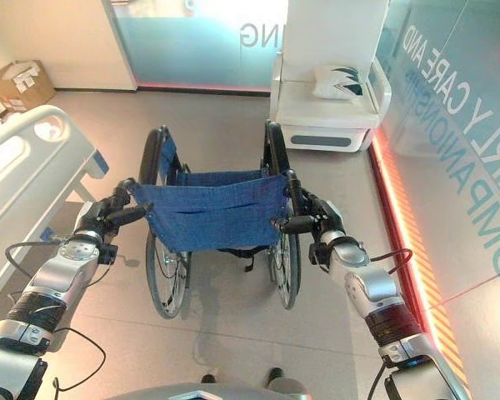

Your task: Push the wheelchair next to the bed

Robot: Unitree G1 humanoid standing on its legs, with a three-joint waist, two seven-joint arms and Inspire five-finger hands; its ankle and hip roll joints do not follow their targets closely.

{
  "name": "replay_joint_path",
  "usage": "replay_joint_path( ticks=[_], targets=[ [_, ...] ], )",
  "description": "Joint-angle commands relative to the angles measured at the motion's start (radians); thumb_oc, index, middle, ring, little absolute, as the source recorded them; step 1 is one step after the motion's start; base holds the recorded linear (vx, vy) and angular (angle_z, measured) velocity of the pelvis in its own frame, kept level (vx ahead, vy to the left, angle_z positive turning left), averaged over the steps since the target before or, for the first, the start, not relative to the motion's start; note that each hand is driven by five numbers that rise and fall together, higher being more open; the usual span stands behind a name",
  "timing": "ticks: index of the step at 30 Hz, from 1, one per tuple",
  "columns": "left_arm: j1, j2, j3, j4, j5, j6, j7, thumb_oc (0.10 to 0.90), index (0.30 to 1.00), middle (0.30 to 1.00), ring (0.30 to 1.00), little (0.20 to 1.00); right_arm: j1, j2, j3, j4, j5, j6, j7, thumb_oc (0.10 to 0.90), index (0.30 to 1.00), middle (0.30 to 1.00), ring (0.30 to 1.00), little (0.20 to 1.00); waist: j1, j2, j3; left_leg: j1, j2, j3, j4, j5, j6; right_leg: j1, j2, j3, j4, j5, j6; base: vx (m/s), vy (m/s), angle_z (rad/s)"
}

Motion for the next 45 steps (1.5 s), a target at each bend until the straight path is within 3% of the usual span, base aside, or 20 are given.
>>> replay_joint_path(
  ticks=[1, 8, 21, 40, 41, 42, 43, 45],
  targets=[
    [-0.108, -0.015, -0.074, 0.072, -0.014, -0.033, 0.002, 0.8, 0.9, 0.9, 0.9, 0.9, -0.181, 0.026, -0.027, -0.005, 0.1, -0.151, -0.055, 0.8, 0.9, 0.9, 0.9, 0.9, -0.008, -0.028, -0.053, -0.02, -0.074, 0.01, 0.003, -0.062, 0.003, 0.01, 0.008, -0.021, 0.036, -0.05, 0.038, 0.0, 0.0, 0.0],
    [-0.109, -0.018, -0.083, 0.083, -0.028, -0.035, -0.008, 0.8, 0.9, 0.9, 0.9, 0.9, -0.183, 0.05, -0.062, -0.021, 0.181, -0.199, -0.116, 0.8, 0.9, 0.9, 0.9, 0.9, -0.005, -0.025, -0.052, -0.018, -0.074, 0.008, 0.003, -0.064, 0.004, 0.01, 0.003, -0.03, 0.048, -0.055, 0.04, 0.0, 0.001, 0.02],
    [-0.127, -0.018, -0.095, 0.074, -0.014, -0.068, -0.002, 0.8, 0.9, 0.9, 0.9, 0.9, -0.212, 0.03, -0.052, -0.008, 0.177, -0.168, -0.09, 0.8, 0.9, 0.9, 0.9, 0.9, 0.001, -0.031, -0.058, -0.019, -0.077, 0.001, 0.003, -0.064, 0.007, 0.006, -0.001, -0.033, 0.06, -0.059, 0.041, 0.0, 0.0, 0.01],
    [-0.129, -0.031, -0.092, -0.008, -0.024, -0.111, -0.023, 0.8, 0.9, 0.9, 0.9, 0.9, -0.199, 0.03, -0.011, -0.082, 0.062, -0.186, 0.136, 0.8, 0.9, 0.9, 0.9, 0.9, 0.003, -0.032, -0.059, -0.021, -0.085, -0.008, 0.003, -0.065, 0.011, 0.002, -0.002, -0.025, 0.062, -0.057, 0.044, 0.0, 0.0, 0.0],
    [-0.126, -0.036, -0.091, -0.013, -0.037, -0.111, -0.034, 0.736, 0.804, 0.804, 0.804, 0.804, -0.197, 0.031, -0.009, -0.092, 0.051, -0.193, 0.149, 0.568, 0.552, 0.552, 0.552, 0.552, 0.004, -0.032, -0.059, -0.022, -0.086, -0.01, 0.003, -0.065, 0.011, 0.002, -0.002, -0.025, 0.06, -0.055, 0.045, 0.02, 0.007, 0.03],
    [-0.124, -0.04, -0.089, -0.019, -0.062, -0.108, -0.046, 0.638, 0.658, 0.658, 0.658, 0.658, -0.197, 0.03, -0.007, -0.099, 0.043, -0.201, 0.162, 0.4, 0.3, 0.3, 0.3, 0.3, 0.004, -0.032, -0.06, -0.022, -0.086, -0.011, 0.003, -0.065, 0.012, 0.001, -0.003, -0.024, 0.06, -0.055, 0.045, 0.02, 0.006, 0.04],
    [-0.124, -0.04, -0.089, -0.019, -0.062, -0.108, -0.046, 0.59, 0.585, 0.585, 0.585, 0.585, -0.197, 0.03, -0.007, -0.099, 0.043, -0.201, 0.162, 0.4, 0.3, 0.3, 0.3, 0.3, 0.004, -0.032, -0.06, -0.022, -0.086, -0.011, 0.003, -0.065, 0.012, 0.001, -0.003, -0.024, 0.06, -0.055, 0.045, 0.0, 0.0, 0.0],
    [-0.116, -0.057, -0.087, -0.029, -0.108, -0.104, -0.069, 0.447, 0.371, 0.371, 0.371, 0.371, -0.198, 0.034, -0.003, -0.112, 0.029, -0.222, 0.184, 0.4, 0.3, 0.3, 0.3, 0.3, 0.006, -0.03, -0.057, -0.022, -0.087, -0.012, 0.003, -0.066, 0.013, -0.001, -0.004, -0.024, 0.062, -0.055, 0.046, 0.0, 0.0, 0.0]
  ],
)
